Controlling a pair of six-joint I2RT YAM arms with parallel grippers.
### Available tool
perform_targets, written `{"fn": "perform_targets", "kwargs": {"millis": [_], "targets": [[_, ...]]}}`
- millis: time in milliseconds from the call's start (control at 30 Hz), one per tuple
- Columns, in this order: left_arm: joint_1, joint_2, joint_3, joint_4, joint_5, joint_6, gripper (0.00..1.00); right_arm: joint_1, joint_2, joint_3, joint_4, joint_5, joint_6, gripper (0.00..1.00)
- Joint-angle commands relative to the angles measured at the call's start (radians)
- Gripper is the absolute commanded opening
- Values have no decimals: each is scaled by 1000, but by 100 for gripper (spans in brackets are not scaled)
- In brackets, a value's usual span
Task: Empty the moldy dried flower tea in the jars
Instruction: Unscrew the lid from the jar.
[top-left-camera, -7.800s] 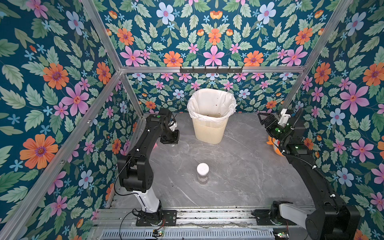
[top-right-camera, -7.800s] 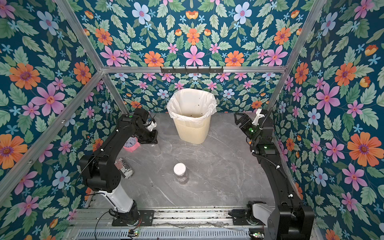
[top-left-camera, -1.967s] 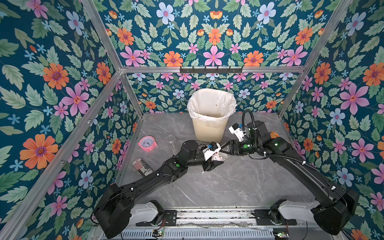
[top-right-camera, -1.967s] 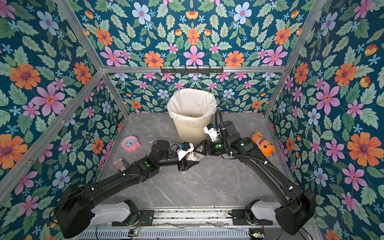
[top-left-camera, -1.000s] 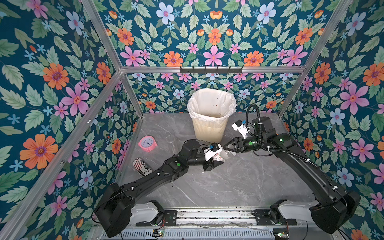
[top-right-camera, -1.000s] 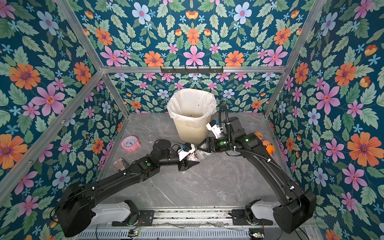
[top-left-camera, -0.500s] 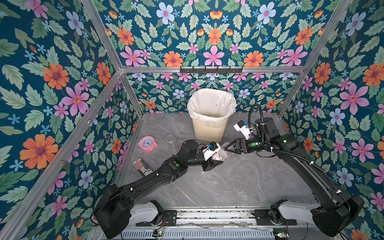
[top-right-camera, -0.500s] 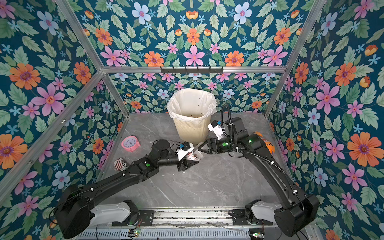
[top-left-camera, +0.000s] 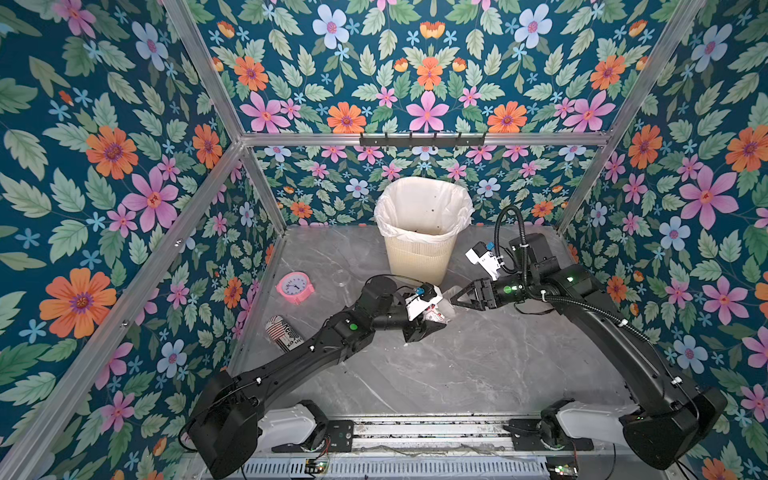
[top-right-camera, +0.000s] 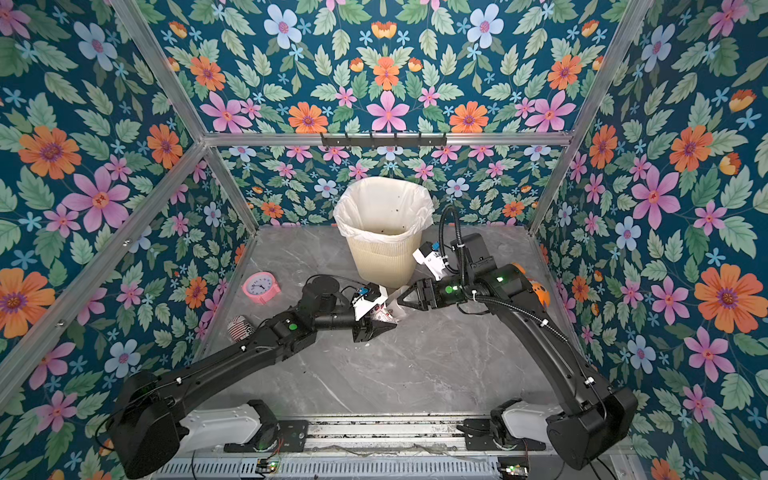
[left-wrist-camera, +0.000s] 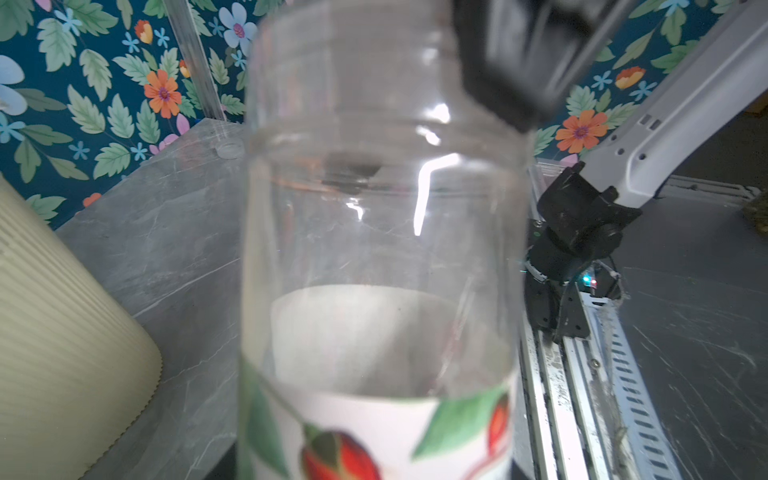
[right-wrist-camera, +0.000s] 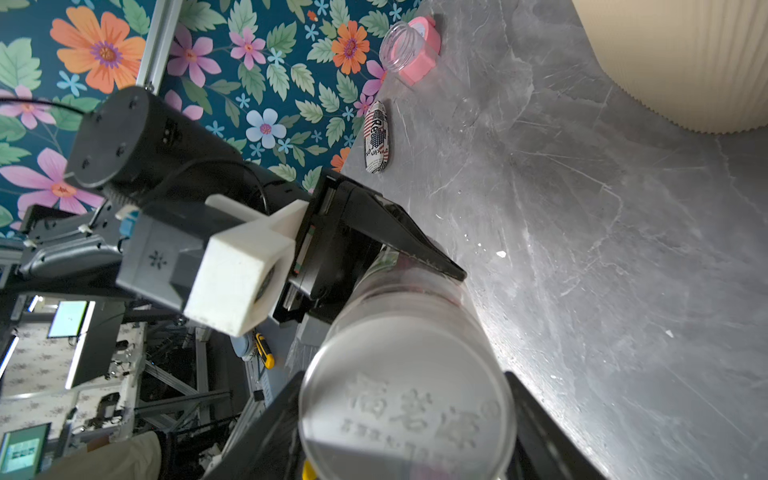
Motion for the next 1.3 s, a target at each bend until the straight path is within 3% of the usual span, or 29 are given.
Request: {"fn": "perform_targets", "kwargs": {"millis": [0, 300, 367, 467, 533, 767, 1067, 1267], "targets": [[7, 9, 40, -34, 164, -26, 55, 2, -39, -24, -1, -79, -211, 61], [7, 39, 104, -141, 265, -15, 55, 3, -125, -93, 52, -55, -414, 63], [7, 38, 98, -148, 237, -2, 55, 2, -130, -93, 61, -18, -412, 69], [8, 27, 75, -109, 175, 9, 55, 3, -109, -57, 53, 2, -346, 91], [7, 17, 55, -63, 118, 9, 55, 3, -85, -22, 40, 3, -275, 98], [8, -14, 13, 23, -90, 58, 55, -72, 18, 24, 70, 21, 52, 94], [5, -3, -4, 38, -311, 89, 55, -71, 94, 56, 126, -46, 185, 95], [5, 0, 4, 32, -326, 99, 54, -40, 143, 60, 133, -26, 198, 93]]}}
